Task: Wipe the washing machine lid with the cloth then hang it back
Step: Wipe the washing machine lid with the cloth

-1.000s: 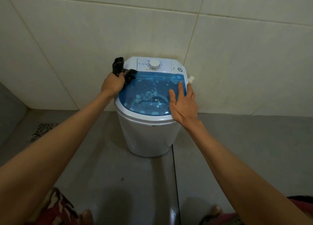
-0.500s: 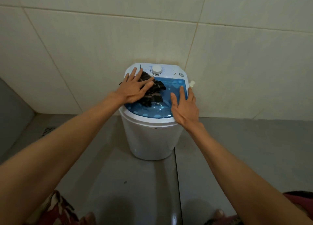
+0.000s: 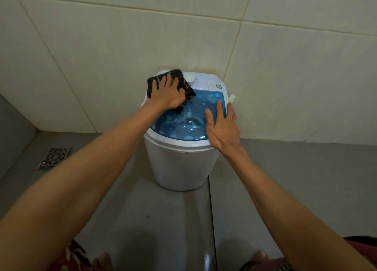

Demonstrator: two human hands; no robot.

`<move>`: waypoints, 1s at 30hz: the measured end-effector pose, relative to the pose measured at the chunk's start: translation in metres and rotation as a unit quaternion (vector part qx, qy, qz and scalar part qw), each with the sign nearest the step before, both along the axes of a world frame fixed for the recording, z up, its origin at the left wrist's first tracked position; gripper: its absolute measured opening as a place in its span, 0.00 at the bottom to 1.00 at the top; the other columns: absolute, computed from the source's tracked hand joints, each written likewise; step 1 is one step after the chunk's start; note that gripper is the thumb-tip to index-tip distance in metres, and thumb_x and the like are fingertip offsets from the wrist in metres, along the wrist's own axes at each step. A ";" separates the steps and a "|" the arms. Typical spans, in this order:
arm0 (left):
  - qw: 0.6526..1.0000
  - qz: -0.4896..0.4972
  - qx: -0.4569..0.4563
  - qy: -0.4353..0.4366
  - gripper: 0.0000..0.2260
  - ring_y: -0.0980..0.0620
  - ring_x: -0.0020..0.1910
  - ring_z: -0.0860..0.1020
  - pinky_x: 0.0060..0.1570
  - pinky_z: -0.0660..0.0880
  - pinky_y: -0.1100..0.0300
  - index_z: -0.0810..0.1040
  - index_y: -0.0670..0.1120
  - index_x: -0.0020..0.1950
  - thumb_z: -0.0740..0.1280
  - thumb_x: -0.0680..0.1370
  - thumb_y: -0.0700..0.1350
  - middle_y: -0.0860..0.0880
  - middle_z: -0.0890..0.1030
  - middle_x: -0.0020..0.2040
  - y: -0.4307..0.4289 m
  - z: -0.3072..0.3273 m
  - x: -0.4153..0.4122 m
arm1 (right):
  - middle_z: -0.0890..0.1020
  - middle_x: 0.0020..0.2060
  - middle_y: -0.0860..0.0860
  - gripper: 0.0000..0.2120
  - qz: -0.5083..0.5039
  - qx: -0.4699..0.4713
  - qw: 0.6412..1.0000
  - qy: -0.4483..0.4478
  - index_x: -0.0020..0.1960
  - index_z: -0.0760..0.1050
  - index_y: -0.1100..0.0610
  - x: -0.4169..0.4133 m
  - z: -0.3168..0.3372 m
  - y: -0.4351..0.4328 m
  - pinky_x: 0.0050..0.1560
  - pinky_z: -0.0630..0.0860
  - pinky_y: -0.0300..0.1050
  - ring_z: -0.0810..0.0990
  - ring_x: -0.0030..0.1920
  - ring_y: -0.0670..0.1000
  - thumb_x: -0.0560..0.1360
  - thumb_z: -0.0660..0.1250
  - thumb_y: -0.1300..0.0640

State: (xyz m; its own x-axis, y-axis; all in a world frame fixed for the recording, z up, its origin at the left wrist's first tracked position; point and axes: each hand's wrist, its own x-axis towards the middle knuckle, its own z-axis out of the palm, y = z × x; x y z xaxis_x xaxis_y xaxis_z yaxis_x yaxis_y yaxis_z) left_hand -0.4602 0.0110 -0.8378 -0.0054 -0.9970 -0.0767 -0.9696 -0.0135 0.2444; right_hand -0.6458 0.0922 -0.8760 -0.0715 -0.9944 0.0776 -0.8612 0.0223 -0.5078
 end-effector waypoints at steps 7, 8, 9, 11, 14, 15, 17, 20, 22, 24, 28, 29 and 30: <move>0.989 -0.110 -0.076 -0.060 0.26 0.49 0.80 0.47 0.76 0.44 0.48 0.48 0.50 0.81 0.48 0.83 0.51 0.48 0.49 0.81 -0.048 -0.009 0.051 | 0.49 0.80 0.53 0.33 -0.003 -0.021 1.000 0.000 0.81 0.48 0.48 0.001 -0.003 -0.001 0.74 0.57 0.59 0.50 0.79 0.55 0.81 0.46 0.34; 0.991 -0.090 -0.083 -0.046 0.26 0.48 0.80 0.48 0.76 0.45 0.48 0.49 0.49 0.81 0.48 0.83 0.52 0.48 0.50 0.81 -0.048 -0.010 0.049 | 0.49 0.80 0.53 0.33 -0.004 -0.020 1.000 0.001 0.81 0.48 0.48 0.001 -0.003 -0.001 0.74 0.57 0.59 0.50 0.79 0.55 0.80 0.46 0.34; 0.994 -0.060 -0.088 -0.027 0.26 0.46 0.79 0.49 0.76 0.47 0.47 0.50 0.49 0.81 0.49 0.83 0.52 0.47 0.51 0.81 -0.046 -0.012 0.044 | 0.49 0.80 0.53 0.33 -0.006 -0.018 1.000 0.003 0.81 0.48 0.48 0.001 -0.002 -0.001 0.74 0.57 0.59 0.50 0.79 0.55 0.80 0.46 0.34; 0.995 0.027 -0.091 0.011 0.27 0.42 0.78 0.53 0.75 0.50 0.45 0.52 0.45 0.80 0.49 0.82 0.52 0.43 0.53 0.80 -0.037 -0.016 0.029 | 0.48 0.80 0.52 0.33 -0.006 -0.015 1.000 0.005 0.81 0.47 0.48 0.001 -0.002 0.000 0.74 0.57 0.59 0.50 0.79 0.55 0.81 0.46 0.34; 0.988 0.137 -0.071 0.015 0.29 0.36 0.75 0.57 0.71 0.55 0.41 0.51 0.40 0.79 0.49 0.82 0.52 0.37 0.56 0.78 -0.021 -0.016 0.012 | 0.48 0.80 0.53 0.33 -0.006 -0.012 1.000 0.008 0.81 0.47 0.48 0.001 0.000 0.001 0.74 0.57 0.59 0.49 0.79 0.55 0.81 0.46 0.35; 0.985 0.160 -0.059 0.013 0.29 0.35 0.74 0.58 0.70 0.56 0.41 0.51 0.38 0.79 0.49 0.82 0.52 0.36 0.56 0.78 -0.015 -0.014 0.010 | 0.48 0.80 0.53 0.33 -0.007 -0.011 1.000 0.010 0.81 0.47 0.48 0.001 0.000 0.001 0.74 0.57 0.59 0.49 0.79 0.55 0.81 0.46 0.35; 0.980 0.190 -0.044 0.024 0.30 0.34 0.73 0.60 0.69 0.58 0.40 0.51 0.36 0.79 0.49 0.82 0.53 0.34 0.57 0.77 -0.003 -0.012 0.014 | 0.48 0.80 0.54 0.33 -0.005 -0.010 1.000 0.010 0.81 0.48 0.49 0.001 0.000 0.002 0.74 0.58 0.59 0.49 0.79 0.56 0.81 0.46 0.35; 0.976 0.206 -0.045 0.060 0.30 0.33 0.71 0.63 0.68 0.61 0.41 0.52 0.35 0.78 0.49 0.82 0.53 0.33 0.62 0.75 0.023 -0.016 0.027 | 0.49 0.80 0.54 0.33 -0.006 -0.011 1.000 0.007 0.81 0.48 0.49 0.001 0.000 0.001 0.74 0.58 0.59 0.50 0.79 0.56 0.81 0.45 0.34; 0.977 0.194 -0.058 0.066 0.29 0.33 0.69 0.65 0.67 0.63 0.41 0.52 0.36 0.78 0.49 0.82 0.53 0.33 0.64 0.74 0.044 -0.022 0.030 | 0.49 0.80 0.54 0.33 -0.005 -0.010 1.000 0.004 0.81 0.48 0.49 0.000 0.000 0.002 0.74 0.58 0.60 0.50 0.79 0.56 0.80 0.45 0.34; 0.981 0.174 -0.067 0.054 0.29 0.34 0.70 0.65 0.66 0.63 0.41 0.53 0.38 0.79 0.49 0.82 0.53 0.34 0.63 0.74 0.059 -0.024 0.028 | 0.49 0.80 0.54 0.33 -0.003 -0.006 1.000 0.002 0.81 0.48 0.49 0.000 0.001 0.002 0.75 0.57 0.60 0.49 0.79 0.56 0.80 0.45 0.34; 0.991 0.108 -0.081 0.019 0.28 0.40 0.77 0.55 0.74 0.51 0.41 0.52 0.42 0.80 0.49 0.82 0.52 0.38 0.55 0.79 0.069 -0.025 0.029 | 0.48 0.80 0.54 0.32 0.000 0.001 1.000 0.003 0.81 0.48 0.49 0.000 0.001 0.002 0.75 0.57 0.60 0.49 0.79 0.57 0.81 0.44 0.36; 0.993 0.082 -0.089 0.006 0.27 0.42 0.78 0.53 0.75 0.48 0.42 0.52 0.44 0.80 0.49 0.82 0.52 0.40 0.54 0.80 0.069 -0.026 0.029 | 0.48 0.80 0.55 0.32 -0.001 0.002 1.000 0.002 0.81 0.48 0.49 0.000 0.002 0.002 0.75 0.56 0.60 0.49 0.79 0.57 0.81 0.44 0.36; 0.994 0.053 -0.098 -0.009 0.27 0.43 0.79 0.52 0.75 0.46 0.44 0.53 0.45 0.80 0.48 0.82 0.52 0.41 0.53 0.80 0.071 -0.026 0.029 | 0.49 0.80 0.55 0.31 -0.002 0.001 1.000 0.000 0.81 0.48 0.49 0.000 0.002 0.002 0.75 0.56 0.60 0.49 0.79 0.57 0.81 0.44 0.37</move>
State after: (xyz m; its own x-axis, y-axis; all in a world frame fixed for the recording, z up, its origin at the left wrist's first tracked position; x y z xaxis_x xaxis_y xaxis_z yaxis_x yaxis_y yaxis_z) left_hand -0.4312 0.0821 -0.8643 0.1002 -0.9877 0.1198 -0.9693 -0.0698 0.2356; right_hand -0.6454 0.0940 -0.8739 -0.0745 -0.9944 0.0748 -0.8608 0.0263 -0.5083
